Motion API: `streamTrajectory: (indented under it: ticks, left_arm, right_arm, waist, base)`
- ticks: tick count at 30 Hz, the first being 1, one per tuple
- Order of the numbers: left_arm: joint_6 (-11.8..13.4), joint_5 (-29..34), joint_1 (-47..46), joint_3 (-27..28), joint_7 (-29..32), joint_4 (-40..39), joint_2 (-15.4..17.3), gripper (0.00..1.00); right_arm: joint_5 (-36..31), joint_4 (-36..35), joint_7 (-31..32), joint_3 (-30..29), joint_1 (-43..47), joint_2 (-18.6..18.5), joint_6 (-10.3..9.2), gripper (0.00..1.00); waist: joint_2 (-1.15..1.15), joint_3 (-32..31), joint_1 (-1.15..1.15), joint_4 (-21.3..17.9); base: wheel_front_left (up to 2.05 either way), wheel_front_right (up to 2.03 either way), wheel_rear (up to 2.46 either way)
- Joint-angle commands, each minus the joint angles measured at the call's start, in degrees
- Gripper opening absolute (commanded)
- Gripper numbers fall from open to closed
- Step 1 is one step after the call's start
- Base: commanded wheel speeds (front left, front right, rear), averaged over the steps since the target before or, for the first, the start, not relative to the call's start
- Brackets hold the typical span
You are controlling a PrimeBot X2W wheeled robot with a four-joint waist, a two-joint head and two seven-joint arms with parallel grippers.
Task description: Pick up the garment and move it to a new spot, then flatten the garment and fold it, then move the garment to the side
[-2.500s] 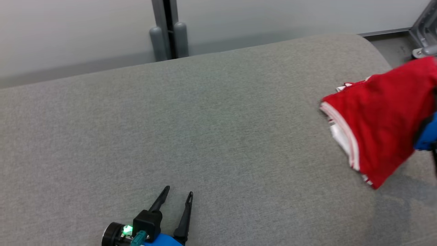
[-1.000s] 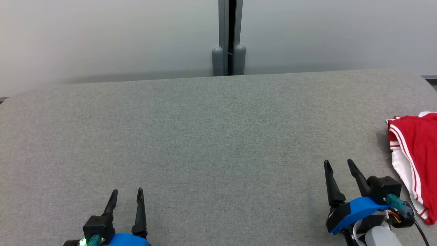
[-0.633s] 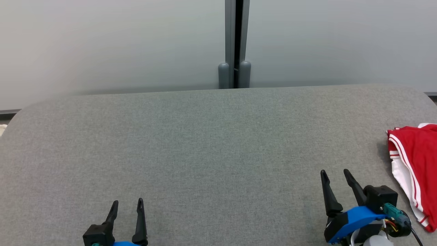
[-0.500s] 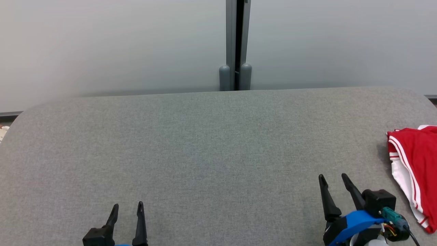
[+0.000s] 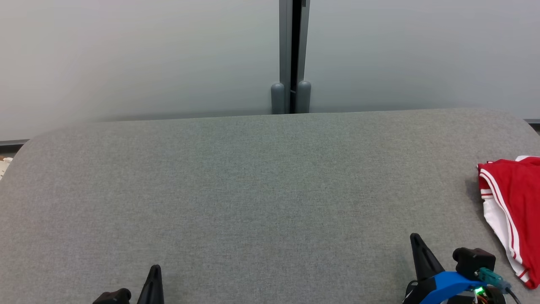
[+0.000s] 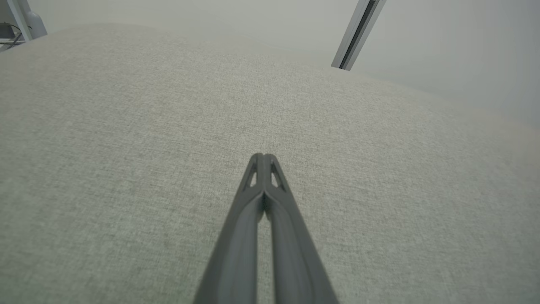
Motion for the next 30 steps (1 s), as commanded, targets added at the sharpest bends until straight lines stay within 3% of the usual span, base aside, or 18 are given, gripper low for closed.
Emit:
streamTrajectory:
  ticks: [1, 30]
  left_arm:
    - [-0.32, -1.77, -1.59, 0.66, 0.32, -1.23, 0.02, 0.00]
    - [-1.63, -28.07, -4.12, 4.03, 7.00, -6.29, 0.03, 0.00]
  right_arm:
    - [1.96, -1.38, 0.33, -0.38, -0.96, -0.16, 0.00, 0.00]
    - [29.69, -8.68, 6.83, -2.01, 0.25, -0.26, 0.00, 0.00]
  waist:
    - [0.00, 0.01, 0.00, 0.03]
    - [0.00, 0.11, 0.00, 0.83]
  base:
    - [0.00, 0.00, 0.00]
    - [0.00, 0.00, 0.00]
